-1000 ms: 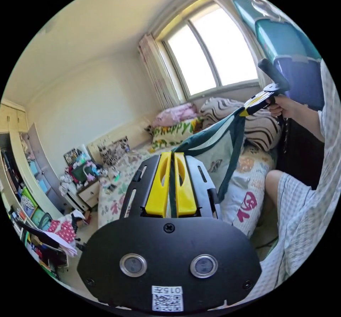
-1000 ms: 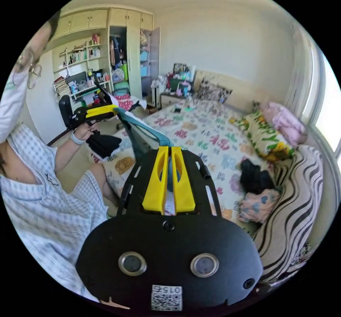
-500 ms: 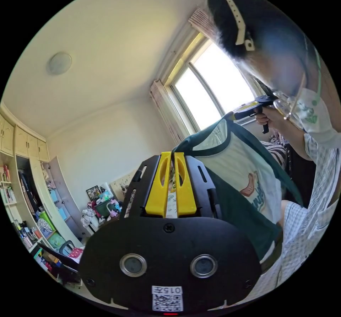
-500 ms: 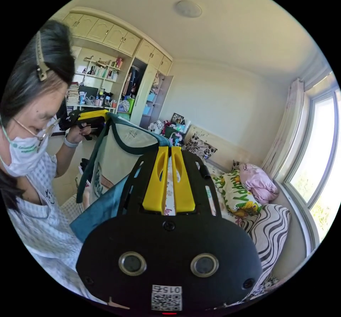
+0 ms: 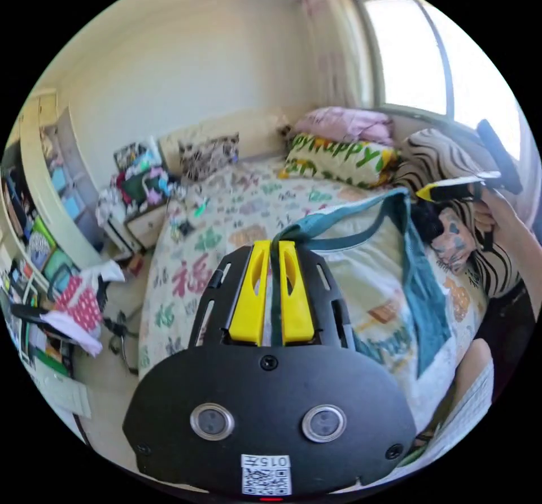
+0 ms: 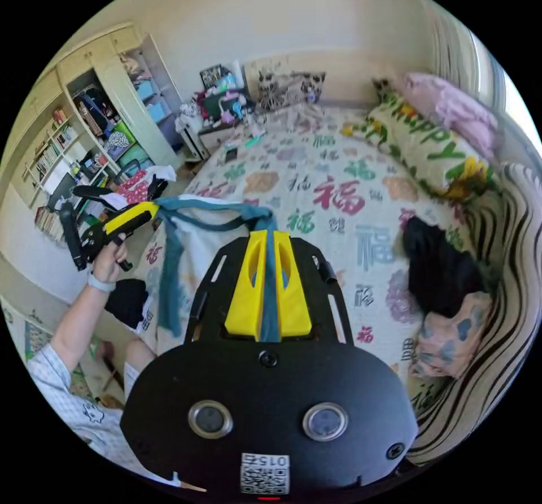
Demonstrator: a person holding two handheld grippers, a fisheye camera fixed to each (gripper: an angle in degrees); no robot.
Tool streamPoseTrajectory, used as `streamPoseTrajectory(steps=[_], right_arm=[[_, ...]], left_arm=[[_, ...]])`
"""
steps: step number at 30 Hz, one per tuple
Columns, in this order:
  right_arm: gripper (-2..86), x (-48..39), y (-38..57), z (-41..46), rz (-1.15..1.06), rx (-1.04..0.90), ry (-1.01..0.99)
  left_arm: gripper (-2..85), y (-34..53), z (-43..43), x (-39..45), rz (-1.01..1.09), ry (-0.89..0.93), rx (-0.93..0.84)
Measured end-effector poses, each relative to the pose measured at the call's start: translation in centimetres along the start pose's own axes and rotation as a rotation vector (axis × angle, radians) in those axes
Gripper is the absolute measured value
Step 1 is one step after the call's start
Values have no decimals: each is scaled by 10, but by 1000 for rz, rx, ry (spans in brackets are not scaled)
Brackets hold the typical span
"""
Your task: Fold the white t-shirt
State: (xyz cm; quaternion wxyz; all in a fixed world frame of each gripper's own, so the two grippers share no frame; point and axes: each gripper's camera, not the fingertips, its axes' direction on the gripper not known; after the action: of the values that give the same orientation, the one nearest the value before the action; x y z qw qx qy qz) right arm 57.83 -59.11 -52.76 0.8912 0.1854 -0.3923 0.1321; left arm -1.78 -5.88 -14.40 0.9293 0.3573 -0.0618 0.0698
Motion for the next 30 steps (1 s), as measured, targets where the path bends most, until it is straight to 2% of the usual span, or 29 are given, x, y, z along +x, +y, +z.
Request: streamPoseTrajectory(steps=[3, 6, 8, 13, 16, 19, 22, 25, 30], right_arm=[[44, 45, 56, 41, -35, -67, -70], [75, 93, 142, 75, -26, -263, -110], [83, 124, 197, 91, 37, -391, -138], [100, 190, 304, 140, 249, -713, -243], [95, 209, 319, 170, 290, -779, -332], [59, 229, 322, 192, 294, -815, -269], [21, 250, 326, 197, 301, -813, -291], [-3, 267, 333, 196, 342, -772, -373], [-9, 288, 333, 173, 340, -695, -365]], left_arm=[[41, 47, 29, -24, -4, 100, -56], [63, 121, 40, -52, 8, 95, -257], [70, 185, 42, -89, -137, 202, -451], [77, 263, 33, -133, -406, 432, -667], [84, 270, 54, -145, -472, 554, -737], [91, 263, 89, -154, -485, 587, -811], [96, 252, 119, -155, -477, 656, -873], [68, 237, 135, -162, -455, 603, -913], [5, 211, 138, -170, -421, 701, -879]])
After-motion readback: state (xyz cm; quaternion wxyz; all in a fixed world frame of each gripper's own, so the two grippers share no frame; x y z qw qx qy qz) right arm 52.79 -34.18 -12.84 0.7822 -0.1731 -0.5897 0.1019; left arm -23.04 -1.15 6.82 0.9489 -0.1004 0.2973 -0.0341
